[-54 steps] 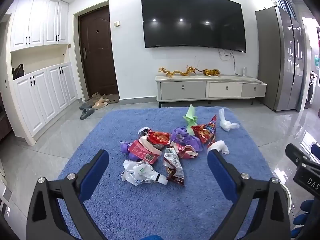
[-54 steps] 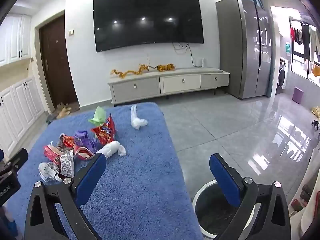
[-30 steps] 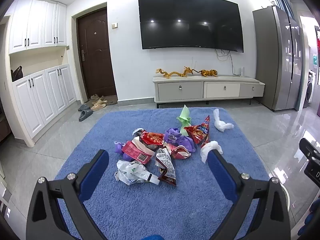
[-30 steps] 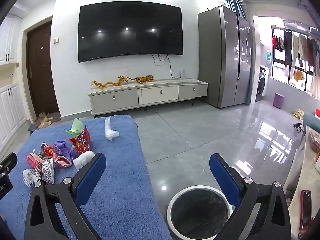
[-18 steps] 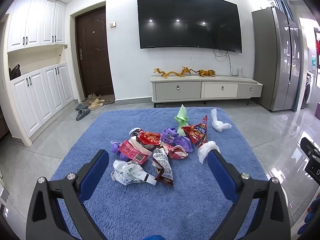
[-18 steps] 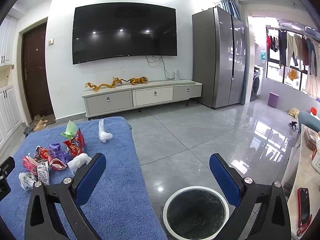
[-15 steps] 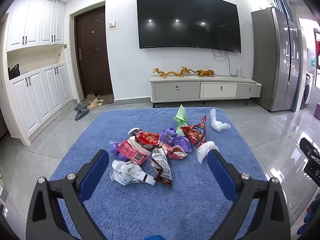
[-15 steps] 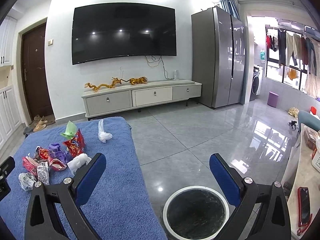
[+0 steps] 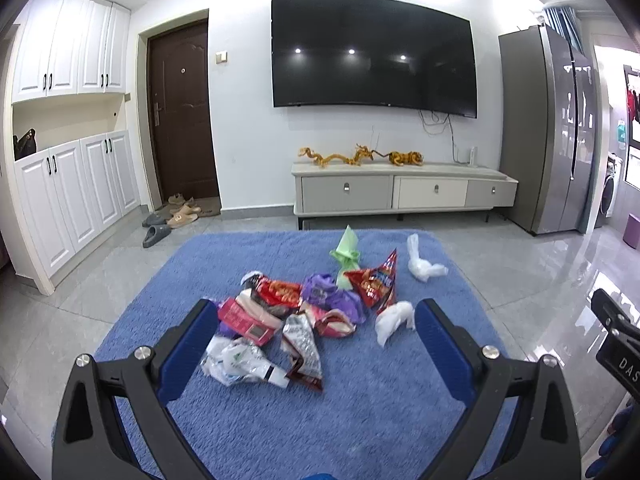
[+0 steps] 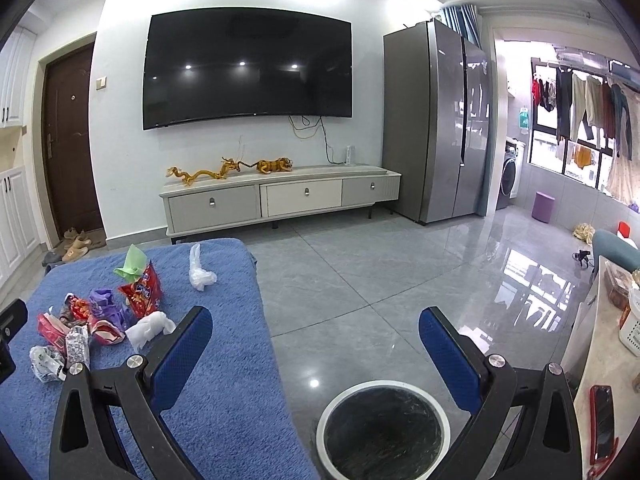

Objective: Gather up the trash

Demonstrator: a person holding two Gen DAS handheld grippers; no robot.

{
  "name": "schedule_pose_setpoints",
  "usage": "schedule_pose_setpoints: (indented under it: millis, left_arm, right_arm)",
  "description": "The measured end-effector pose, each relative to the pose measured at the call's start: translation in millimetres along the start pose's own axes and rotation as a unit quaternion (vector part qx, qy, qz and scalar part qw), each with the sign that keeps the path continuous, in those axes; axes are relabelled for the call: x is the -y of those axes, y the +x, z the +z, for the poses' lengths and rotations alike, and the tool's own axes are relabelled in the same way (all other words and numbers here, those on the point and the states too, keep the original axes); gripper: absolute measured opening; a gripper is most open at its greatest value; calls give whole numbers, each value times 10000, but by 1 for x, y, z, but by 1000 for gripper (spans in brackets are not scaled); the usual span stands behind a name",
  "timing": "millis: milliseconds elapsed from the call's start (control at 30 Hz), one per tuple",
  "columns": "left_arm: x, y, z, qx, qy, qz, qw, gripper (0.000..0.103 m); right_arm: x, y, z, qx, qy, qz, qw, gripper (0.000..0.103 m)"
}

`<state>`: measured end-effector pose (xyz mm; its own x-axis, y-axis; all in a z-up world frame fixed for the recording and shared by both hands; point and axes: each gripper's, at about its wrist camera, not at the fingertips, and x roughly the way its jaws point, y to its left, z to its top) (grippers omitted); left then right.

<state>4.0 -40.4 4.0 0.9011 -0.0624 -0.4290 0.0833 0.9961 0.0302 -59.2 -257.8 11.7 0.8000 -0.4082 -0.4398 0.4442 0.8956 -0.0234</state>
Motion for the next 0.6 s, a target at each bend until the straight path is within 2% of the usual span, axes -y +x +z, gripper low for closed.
schedule_pose_setpoints:
  millis: [367, 500, 600]
  left_arm:
    - [35, 13, 9, -50, 249, -10, 9997, 99]
    - [46, 21, 8, -259, 302, -206, 9990, 99]
    - [49, 20, 8, -246, 316, -324, 9987, 99]
  right_arm:
    - [26, 16, 5, 174, 84, -31, 9998, 103]
    - [37, 24, 2, 113, 121, -63, 9998, 103]
    - [42, 27, -1, 58, 93, -171, 9998, 103]
